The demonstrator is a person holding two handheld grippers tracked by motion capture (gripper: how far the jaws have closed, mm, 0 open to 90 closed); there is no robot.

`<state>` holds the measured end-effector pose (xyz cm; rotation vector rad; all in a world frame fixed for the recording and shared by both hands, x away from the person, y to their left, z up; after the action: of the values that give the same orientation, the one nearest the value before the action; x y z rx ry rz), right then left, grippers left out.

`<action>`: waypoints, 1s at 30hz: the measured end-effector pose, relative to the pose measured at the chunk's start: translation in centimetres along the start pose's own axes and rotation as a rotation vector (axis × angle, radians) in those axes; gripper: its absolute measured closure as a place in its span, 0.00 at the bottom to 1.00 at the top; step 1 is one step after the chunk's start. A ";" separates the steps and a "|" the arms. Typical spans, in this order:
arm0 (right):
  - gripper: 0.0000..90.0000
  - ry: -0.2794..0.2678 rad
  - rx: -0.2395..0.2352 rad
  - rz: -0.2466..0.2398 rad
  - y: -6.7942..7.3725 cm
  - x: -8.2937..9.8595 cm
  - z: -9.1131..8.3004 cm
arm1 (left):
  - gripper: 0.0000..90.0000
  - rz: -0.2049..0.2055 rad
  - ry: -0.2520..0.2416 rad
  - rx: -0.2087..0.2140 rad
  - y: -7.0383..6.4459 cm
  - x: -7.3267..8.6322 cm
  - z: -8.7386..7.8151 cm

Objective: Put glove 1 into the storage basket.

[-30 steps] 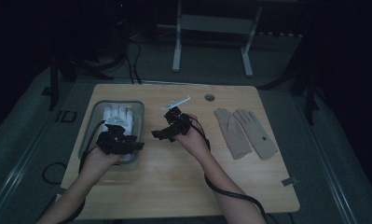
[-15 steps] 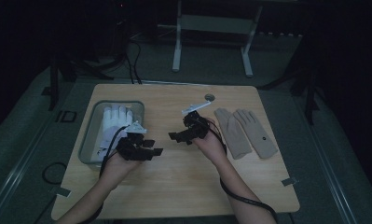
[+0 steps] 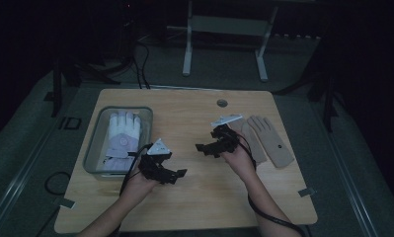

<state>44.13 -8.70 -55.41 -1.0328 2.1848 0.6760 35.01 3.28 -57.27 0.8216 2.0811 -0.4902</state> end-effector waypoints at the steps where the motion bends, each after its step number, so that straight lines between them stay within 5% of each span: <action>1: 0.16 0.003 0.008 -0.002 -0.3 0.5 -0.2 | 0.13 0.009 -0.007 -0.011 -0.1 0.1 0.2; 7: 0.16 0.014 0.031 0.011 -1.7 2.9 -0.7 | 0.10 -0.020 -0.012 0.029 -1.0 1.5 1.5; 14: 0.16 -0.043 0.050 -0.013 -2.8 4.3 -2.0 | 0.10 -0.025 -0.060 0.054 -1.5 3.0 2.1; 26: 0.13 -0.005 0.110 0.044 -5.6 8.1 -3.6 | 0.10 0.016 -0.104 -0.021 -1.2 5.0 2.4; 30: 0.17 -0.037 0.134 0.070 -6.7 8.3 -4.4 | 0.10 0.026 -0.094 -0.033 -1.2 5.2 2.5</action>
<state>43.95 -19.49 -59.58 -0.8722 2.2097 0.5666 33.25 2.91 -62.91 0.7910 1.9849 -0.4706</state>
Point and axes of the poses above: each handheld gripper's, and its own axes: z roughly forward along the jaws, x roughly out of its underside, y roughly to its left, the point moved 10 cm from there along z, roughly forward along the jaws, and after that the axes turned 8 degrees about -x, right-handed, at the moved point
